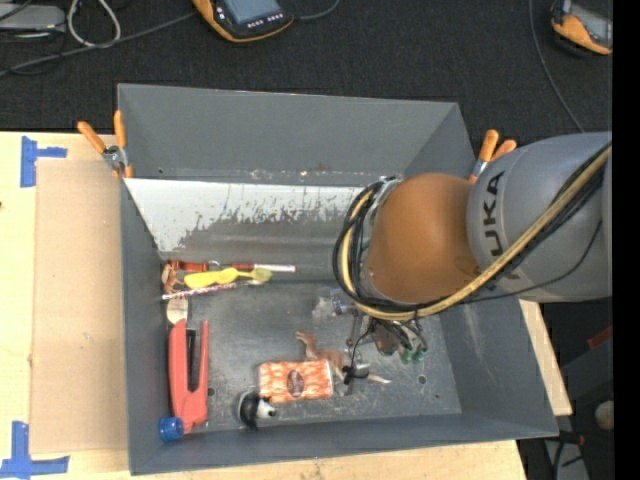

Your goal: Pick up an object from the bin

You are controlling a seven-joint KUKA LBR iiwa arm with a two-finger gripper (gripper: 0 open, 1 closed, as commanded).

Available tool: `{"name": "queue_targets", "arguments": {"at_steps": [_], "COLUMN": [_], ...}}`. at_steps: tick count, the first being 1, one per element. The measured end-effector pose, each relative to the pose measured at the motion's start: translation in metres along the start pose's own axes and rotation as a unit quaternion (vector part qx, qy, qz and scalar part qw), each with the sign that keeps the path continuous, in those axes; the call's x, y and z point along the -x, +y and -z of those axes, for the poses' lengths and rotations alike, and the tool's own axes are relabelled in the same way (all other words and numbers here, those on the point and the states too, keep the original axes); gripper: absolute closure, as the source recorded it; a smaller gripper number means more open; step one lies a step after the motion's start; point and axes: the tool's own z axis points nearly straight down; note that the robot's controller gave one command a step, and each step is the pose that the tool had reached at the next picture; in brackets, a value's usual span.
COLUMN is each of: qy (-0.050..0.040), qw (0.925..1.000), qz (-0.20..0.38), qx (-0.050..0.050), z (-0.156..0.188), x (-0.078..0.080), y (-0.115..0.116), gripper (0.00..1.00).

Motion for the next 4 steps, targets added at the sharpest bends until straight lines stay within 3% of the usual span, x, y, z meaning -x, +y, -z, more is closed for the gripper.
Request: {"name": "queue_targets", "arguments": {"at_steps": [1,2,3,4], "qy": [0.0001,-0.0033,-0.0042,-0.0042], "qw": [0.9981,0.9981,0.9979,0.9979], "qz": [-0.061,-0.062,-0.064,-0.064], "qx": [0.001,0.001,0.001,0.001], "z": [-0.062,-0.083,-0.067,-0.067], "x": [-0.012,-0.016,-0.022,-0.022], "y": [0.018,0.014,0.006,0.006], "gripper": [0.00,0.00,1.00,1.00]}}
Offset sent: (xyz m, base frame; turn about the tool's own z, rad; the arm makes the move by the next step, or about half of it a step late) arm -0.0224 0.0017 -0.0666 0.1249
